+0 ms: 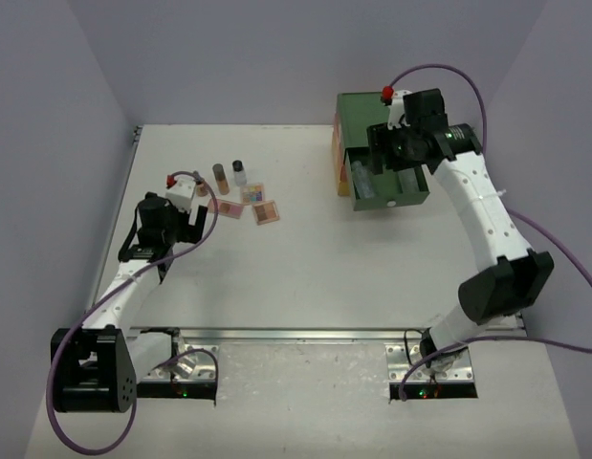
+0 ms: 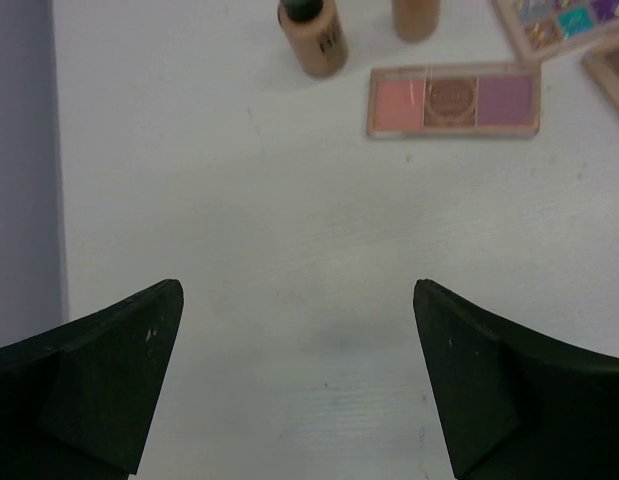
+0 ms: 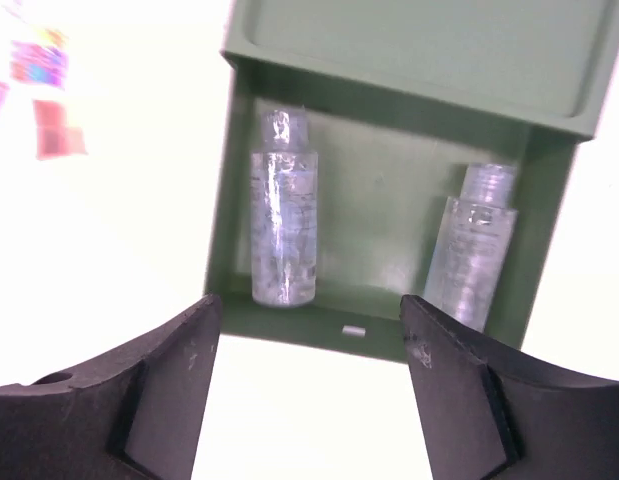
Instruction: Organize the makeup
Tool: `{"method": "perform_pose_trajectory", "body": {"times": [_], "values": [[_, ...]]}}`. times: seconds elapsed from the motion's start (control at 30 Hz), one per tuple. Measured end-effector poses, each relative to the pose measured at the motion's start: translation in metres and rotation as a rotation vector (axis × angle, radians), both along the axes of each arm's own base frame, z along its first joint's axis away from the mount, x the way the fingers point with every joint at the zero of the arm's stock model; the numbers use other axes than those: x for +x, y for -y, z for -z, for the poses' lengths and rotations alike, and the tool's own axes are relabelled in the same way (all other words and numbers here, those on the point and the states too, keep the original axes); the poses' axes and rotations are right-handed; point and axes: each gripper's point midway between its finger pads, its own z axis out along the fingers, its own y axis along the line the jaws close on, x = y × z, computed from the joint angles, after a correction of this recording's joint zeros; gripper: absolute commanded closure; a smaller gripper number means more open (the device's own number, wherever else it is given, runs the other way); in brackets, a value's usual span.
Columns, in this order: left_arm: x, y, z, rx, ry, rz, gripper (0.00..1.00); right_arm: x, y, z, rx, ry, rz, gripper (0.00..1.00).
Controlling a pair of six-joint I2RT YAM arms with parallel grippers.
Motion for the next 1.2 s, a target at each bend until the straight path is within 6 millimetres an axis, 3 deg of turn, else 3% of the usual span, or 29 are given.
{"method": "perform_pose_trajectory", "body": {"times": [0.07, 0.13, 0.23, 0.3, 0.37, 0.43, 0.5, 0.63, 0.77, 0.97, 1.2], "values": [[0.014, 0.006, -0.033, 0.000, 0.024, 0.049, 0.04, -0.010, -0.003, -0.026, 0.041, 0.096, -0.022, 0.26], [0.038, 0.017, -0.086, 0.001, 0.103, 0.113, 0.04, -0.017, -0.007, -0.049, 0.076, 0.180, -0.047, 0.25], [0.069, 0.041, -0.157, 0.024, 0.221, 0.197, 0.02, -0.022, -0.012, -0.068, 0.114, 0.256, -0.076, 0.25], [0.087, 0.071, -0.187, 0.045, 0.258, 0.276, 0.02, -0.023, -0.015, -0.069, 0.131, 0.266, -0.094, 0.25], [0.110, 0.099, -0.196, 0.054, 0.252, 0.347, 0.01, -0.024, -0.019, -0.065, 0.143, 0.260, -0.108, 0.25], [0.133, 0.121, -0.183, 0.059, 0.203, 0.399, 0.02, -0.025, -0.021, -0.060, 0.152, 0.247, -0.121, 0.25], [0.158, 0.130, -0.158, 0.062, 0.110, 0.408, 0.03, -0.027, -0.023, -0.055, 0.159, 0.235, -0.130, 0.25], [0.214, 0.134, -0.104, 0.070, -0.029, 0.379, 0.04, -0.029, -0.028, -0.044, 0.175, 0.214, -0.150, 0.25], [0.239, 0.134, -0.060, 0.067, -0.135, 0.351, 0.04, -0.033, -0.028, -0.030, 0.174, 0.180, -0.155, 0.25], [0.250, 0.132, -0.019, 0.071, -0.212, 0.323, 0.06, -0.039, -0.027, -0.006, 0.164, 0.125, -0.152, 0.25], [0.232, 0.124, 0.016, 0.084, -0.305, 0.295, 0.09, -0.040, -0.028, 0.008, 0.164, 0.096, -0.155, 0.24]]}}
